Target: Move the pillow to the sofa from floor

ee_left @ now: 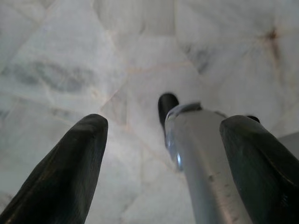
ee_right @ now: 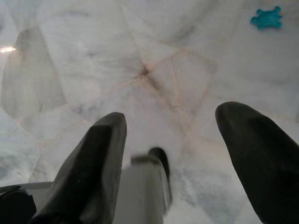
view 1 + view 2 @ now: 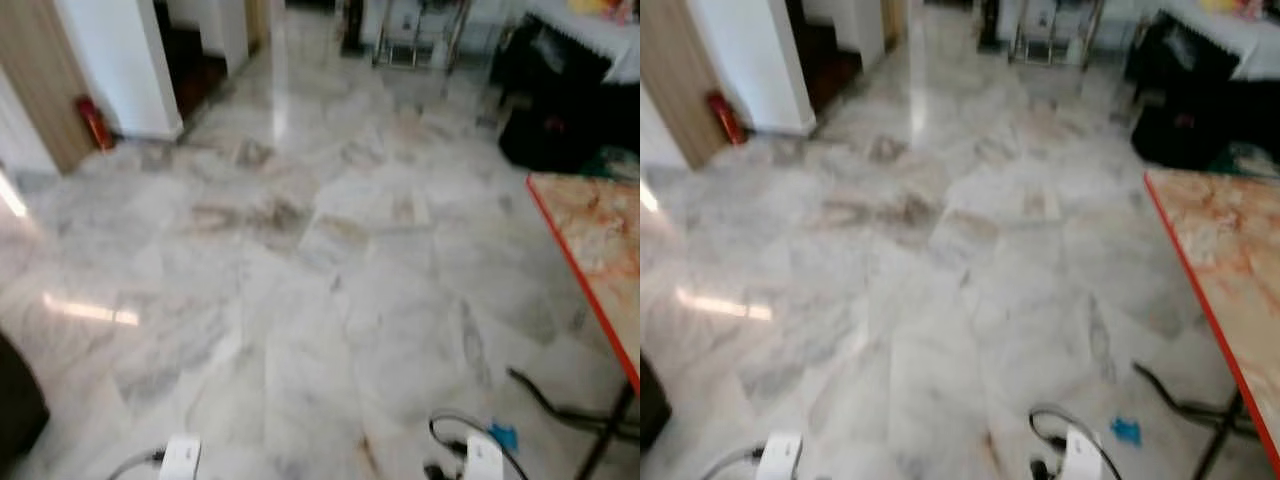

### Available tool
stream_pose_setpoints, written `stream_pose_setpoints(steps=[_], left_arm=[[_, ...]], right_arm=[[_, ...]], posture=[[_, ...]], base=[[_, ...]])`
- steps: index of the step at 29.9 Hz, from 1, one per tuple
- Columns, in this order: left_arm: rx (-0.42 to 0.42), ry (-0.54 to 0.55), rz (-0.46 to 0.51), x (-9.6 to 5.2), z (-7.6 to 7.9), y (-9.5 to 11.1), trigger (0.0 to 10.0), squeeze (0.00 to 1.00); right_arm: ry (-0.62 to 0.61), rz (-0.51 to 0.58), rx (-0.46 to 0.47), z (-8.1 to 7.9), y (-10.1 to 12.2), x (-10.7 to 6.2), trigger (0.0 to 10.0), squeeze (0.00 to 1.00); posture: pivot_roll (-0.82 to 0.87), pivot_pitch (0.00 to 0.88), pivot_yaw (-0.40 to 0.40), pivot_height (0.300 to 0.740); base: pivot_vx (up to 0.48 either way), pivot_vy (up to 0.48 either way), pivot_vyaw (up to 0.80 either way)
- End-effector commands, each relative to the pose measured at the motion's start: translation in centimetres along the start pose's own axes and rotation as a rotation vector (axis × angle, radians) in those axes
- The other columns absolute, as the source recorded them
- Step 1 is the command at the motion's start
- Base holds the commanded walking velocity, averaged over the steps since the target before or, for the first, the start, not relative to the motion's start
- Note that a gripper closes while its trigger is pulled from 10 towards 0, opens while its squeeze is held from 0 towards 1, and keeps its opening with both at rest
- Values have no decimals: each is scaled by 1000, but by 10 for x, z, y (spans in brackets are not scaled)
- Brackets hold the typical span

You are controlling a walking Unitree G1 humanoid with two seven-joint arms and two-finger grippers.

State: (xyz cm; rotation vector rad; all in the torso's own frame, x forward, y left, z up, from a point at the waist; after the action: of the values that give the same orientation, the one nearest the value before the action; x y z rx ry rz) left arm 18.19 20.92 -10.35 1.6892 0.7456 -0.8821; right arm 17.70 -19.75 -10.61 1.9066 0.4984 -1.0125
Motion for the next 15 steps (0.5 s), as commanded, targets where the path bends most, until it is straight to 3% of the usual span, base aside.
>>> stream_pose_setpoints(steps=[1,3,15], left_arm=[[1,-14,-5,0,5,-1,10000,0],[1,-15,-5,0,5,-1,10000,0],[3,-18,-6,0,6,-1,10000,0]], right_arm=[[-22,-14,21,8,-4,-2,10000,0],[-19,-13,17,7,-3,-2,10000,0],[-7,5,3,4,1,-1,10000,0]], posture=[[-48,0,-45,732],[-48,0,-45,732],[-51,0,-45,732]], base=[[-345,0,-694],[-345,0,-778],[-345,0,0]])
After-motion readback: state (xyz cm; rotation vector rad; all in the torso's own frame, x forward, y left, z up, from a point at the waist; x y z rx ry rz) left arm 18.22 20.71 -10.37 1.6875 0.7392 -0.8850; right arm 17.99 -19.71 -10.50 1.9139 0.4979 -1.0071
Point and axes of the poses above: a point about 5 cm out from each wrist's last joint towards the gripper, its own x axis pointing out of the wrist towards the gripper, its own y axis along the axis of the wrist's last joint, z = x × y, the point moved 2 cm from there along x, pointing out of the wrist towards the gripper, and after that the axes turned 14 degrees about x, right-handed, at the moved point
